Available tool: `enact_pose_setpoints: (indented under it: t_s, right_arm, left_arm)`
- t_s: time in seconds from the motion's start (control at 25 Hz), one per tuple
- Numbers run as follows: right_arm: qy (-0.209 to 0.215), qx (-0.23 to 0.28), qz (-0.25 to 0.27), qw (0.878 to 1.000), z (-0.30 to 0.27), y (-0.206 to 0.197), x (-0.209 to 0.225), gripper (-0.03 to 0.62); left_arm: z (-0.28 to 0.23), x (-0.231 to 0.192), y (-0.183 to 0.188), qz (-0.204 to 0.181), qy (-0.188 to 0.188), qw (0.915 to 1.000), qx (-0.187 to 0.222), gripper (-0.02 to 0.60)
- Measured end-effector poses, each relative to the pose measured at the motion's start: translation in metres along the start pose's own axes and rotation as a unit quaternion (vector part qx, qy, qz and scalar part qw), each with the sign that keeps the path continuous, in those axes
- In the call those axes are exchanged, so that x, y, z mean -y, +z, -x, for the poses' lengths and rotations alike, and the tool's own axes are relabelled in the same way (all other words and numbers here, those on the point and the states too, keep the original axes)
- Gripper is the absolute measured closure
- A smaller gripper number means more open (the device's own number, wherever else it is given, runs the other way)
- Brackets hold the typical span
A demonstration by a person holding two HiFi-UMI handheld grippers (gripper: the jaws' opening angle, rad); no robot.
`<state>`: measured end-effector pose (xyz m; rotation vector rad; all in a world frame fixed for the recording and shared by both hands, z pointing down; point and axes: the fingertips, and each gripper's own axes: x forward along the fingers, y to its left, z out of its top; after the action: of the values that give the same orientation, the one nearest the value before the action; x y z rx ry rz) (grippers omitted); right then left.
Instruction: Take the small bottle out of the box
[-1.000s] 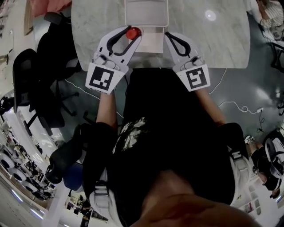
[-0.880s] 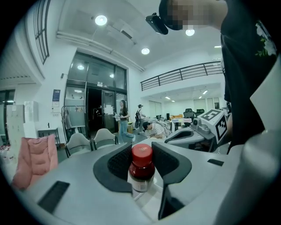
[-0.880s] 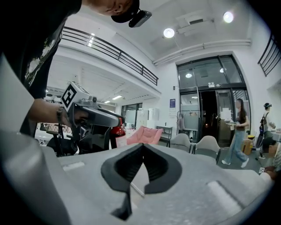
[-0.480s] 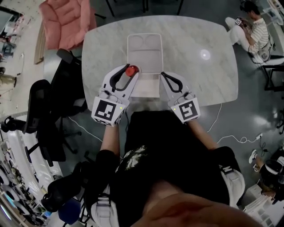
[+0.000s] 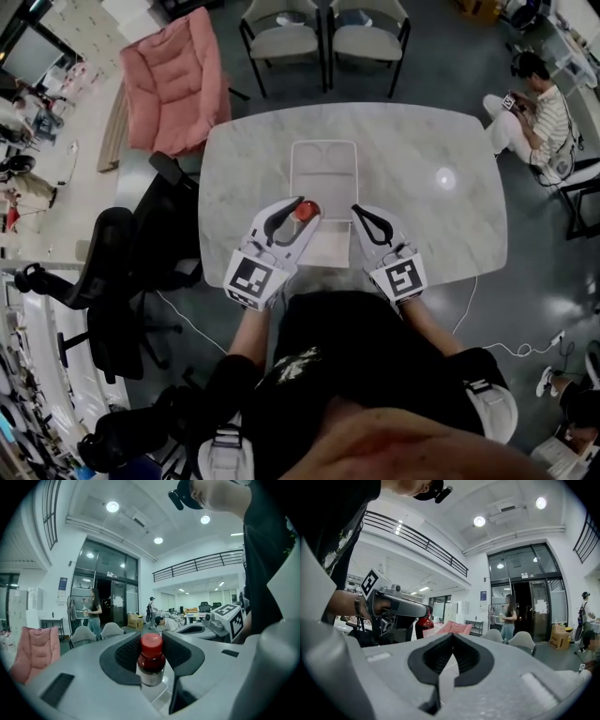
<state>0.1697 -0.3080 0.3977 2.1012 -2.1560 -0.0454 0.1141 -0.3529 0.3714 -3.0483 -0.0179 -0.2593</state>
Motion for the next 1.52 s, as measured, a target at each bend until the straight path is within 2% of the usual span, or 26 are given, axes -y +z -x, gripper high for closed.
enact_pose_setpoints:
  t_s: [0.08,0.32,0.76,1.0,1.52]
  right_arm:
    - [-0.001,0.005,-0.003,1.0,0.0,0.002,0.002,0.599]
    - [-0.001,0.004,-0.005,1.0,0.0,0.0,0.003,0.599]
    - [-0.004,0.005,-0.005,1.0,-0.001,0.0,0.008,0.599]
    - [-0.025,0.002,0.0,1.0,0.0,-0.001,0.016,0.599]
    - [-0.033,0.003,0.009,0.999,0.006,-0.004,0.018,0.6]
  left_arm:
    - [-0.002,0.003,0.001,-0.005,-0.006,1.0,-0.003,0.43]
    - [-0.002,0.007,-0.001,0.018,-0.012,0.9998,0.001,0.43]
    - [-0.013,0.017,-0.001,0.019,-0.028,0.9994,0.007,0.43]
    - [-0.014,0.018,0.0,0.016,-0.027,0.9995,0.004,0.43]
    - [-0.016,0.026,0.001,0.012,-0.03,0.9995,0.003,0.43]
